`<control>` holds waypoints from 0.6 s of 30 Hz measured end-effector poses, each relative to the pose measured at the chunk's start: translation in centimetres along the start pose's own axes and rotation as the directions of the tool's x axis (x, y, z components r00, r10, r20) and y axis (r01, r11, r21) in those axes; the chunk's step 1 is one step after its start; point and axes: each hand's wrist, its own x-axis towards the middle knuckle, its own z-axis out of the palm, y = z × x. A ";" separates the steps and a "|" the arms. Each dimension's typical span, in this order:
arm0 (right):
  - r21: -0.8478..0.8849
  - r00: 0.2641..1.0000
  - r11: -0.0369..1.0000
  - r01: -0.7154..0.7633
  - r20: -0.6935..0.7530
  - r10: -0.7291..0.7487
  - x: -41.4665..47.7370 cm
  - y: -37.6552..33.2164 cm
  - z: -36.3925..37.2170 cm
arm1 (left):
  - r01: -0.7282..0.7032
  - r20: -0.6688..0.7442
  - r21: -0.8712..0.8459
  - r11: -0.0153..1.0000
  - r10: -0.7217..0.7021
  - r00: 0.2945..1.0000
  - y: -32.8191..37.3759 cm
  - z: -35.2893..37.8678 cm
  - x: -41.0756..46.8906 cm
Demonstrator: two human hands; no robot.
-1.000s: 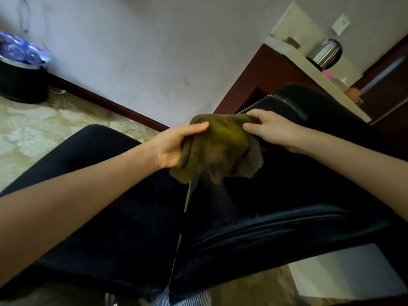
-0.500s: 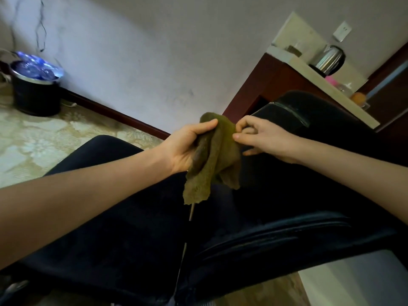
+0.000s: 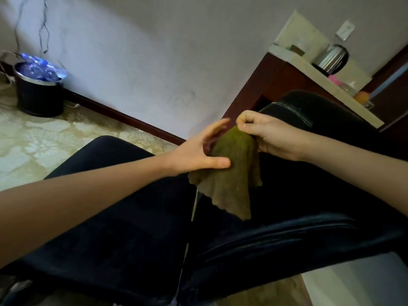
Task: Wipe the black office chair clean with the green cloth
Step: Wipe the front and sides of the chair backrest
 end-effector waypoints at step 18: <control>-0.954 0.919 -0.010 0.299 0.285 0.273 1.0 4.4 -0.3 | 0.295 -0.697 -0.193 0.936 -0.343 0.630 -12.0 3.5 1.5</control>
